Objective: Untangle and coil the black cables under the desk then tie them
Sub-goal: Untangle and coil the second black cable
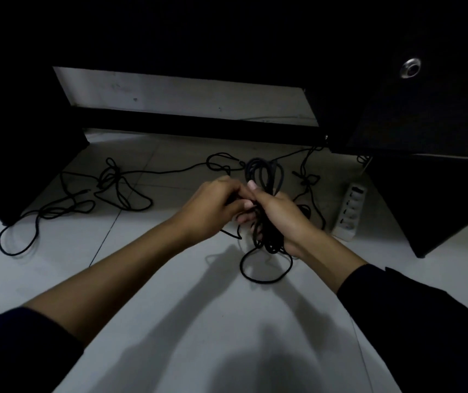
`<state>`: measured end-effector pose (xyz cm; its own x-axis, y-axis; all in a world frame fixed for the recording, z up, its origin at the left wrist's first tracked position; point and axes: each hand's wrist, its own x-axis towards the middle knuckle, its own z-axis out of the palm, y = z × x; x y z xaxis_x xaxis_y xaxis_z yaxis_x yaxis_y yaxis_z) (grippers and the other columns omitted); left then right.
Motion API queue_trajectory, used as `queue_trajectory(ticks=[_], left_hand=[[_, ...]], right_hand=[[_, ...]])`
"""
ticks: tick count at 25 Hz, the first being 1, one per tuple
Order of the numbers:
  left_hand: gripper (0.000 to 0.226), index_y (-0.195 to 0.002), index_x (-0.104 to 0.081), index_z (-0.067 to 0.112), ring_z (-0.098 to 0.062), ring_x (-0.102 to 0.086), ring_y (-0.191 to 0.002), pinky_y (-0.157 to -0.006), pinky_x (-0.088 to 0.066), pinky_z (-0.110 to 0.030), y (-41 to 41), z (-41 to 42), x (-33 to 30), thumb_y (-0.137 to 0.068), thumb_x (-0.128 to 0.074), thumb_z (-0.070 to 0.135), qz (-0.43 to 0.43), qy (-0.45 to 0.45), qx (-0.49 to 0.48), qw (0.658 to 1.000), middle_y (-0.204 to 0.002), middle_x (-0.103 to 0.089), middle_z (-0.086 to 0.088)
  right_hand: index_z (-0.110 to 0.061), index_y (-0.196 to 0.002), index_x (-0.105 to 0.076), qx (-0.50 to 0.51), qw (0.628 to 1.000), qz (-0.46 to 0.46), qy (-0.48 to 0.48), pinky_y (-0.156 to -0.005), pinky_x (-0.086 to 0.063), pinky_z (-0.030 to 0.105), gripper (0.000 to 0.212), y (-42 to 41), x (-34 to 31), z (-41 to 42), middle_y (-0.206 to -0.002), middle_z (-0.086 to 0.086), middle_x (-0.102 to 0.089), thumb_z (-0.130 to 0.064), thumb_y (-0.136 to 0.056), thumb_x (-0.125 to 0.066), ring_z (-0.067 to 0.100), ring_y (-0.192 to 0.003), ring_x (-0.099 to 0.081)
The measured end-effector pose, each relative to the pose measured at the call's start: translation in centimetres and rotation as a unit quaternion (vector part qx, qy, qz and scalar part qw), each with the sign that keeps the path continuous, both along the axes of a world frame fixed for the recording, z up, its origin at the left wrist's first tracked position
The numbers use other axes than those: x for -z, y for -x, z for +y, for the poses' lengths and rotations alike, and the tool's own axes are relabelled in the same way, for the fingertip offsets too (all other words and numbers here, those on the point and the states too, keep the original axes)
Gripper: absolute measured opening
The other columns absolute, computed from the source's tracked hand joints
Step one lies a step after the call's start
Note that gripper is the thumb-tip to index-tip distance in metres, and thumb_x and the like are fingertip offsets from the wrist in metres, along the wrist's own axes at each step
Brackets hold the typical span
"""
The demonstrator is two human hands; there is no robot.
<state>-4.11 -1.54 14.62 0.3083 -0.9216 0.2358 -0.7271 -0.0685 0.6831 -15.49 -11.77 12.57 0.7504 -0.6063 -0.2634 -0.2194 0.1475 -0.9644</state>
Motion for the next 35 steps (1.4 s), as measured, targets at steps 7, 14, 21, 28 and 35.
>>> queue_trajectory(ticks=[7,14,21,28,35], left_hand=[[0.029,-0.089,-0.059,0.017,-0.005,-0.05,-0.06,-0.056,-0.041,-0.024,-2.2,1.0,-0.8,-0.084,-0.066,0.045,-0.044,-0.103,-0.01,0.994,-0.068,-0.056,0.006],[0.004,-0.092,-0.063,0.025,-0.007,-0.065,-0.079,-0.073,-0.053,-0.028,-4.2,1.8,-3.2,-0.092,-0.059,0.023,-0.056,-0.155,0.041,0.985,-0.09,-0.065,0.004],[0.014,-0.088,-0.044,0.011,-0.004,-0.06,-0.058,-0.059,-0.052,-0.015,-0.4,0.3,-2.2,-0.094,-0.053,0.003,0.451,0.059,-0.057,0.889,-0.079,-0.057,-0.007],[0.013,-0.089,-0.042,0.01,-0.011,-0.055,-0.066,-0.062,-0.052,-0.016,2.1,-1.0,-1.7,-0.096,-0.051,0.004,0.535,0.142,-0.104,0.826,-0.078,-0.052,-0.006],[0.019,-0.104,-0.047,0.018,0.001,-0.057,-0.087,-0.072,-0.048,-0.013,0.5,-0.2,-1.2,-0.092,-0.061,0.024,0.121,0.147,-0.133,0.973,-0.097,-0.057,0.006]], right_hand=[[-0.023,-0.071,-0.056,0.007,1.0,-0.01,-0.023,-0.038,-0.028,0.019,0.044,1.0,-0.1,-1.0,-0.044,-0.006,-0.032,-0.066,-0.076,-0.066,0.009,-0.034,-0.027],[-0.017,-0.072,-0.049,-0.113,0.985,0.003,0.13,-0.035,-0.025,0.019,0.046,1.4,0.1,-1.2,-0.045,-0.005,-0.03,-0.055,-0.074,-0.074,0.01,-0.034,-0.027],[-0.005,-0.084,-0.062,-0.114,0.969,-0.021,0.219,-0.06,-0.042,0.02,0.035,0.8,1.4,-1.0,-0.069,0.004,-0.049,-0.04,-0.09,-0.062,0.013,-0.062,-0.05],[-0.002,-0.093,-0.063,-0.145,0.983,-0.081,0.082,-0.07,-0.053,0.023,0.025,0.7,1.6,0.8,-0.072,0.004,-0.069,-0.026,-0.094,-0.057,0.018,-0.071,-0.069],[-0.011,-0.084,-0.059,-0.1,0.99,-0.079,0.067,-0.053,-0.045,0.025,0.016,0.1,0.4,1.4,-0.045,-0.01,-0.037,-0.023,-0.095,-0.059,0.006,-0.04,-0.038]])
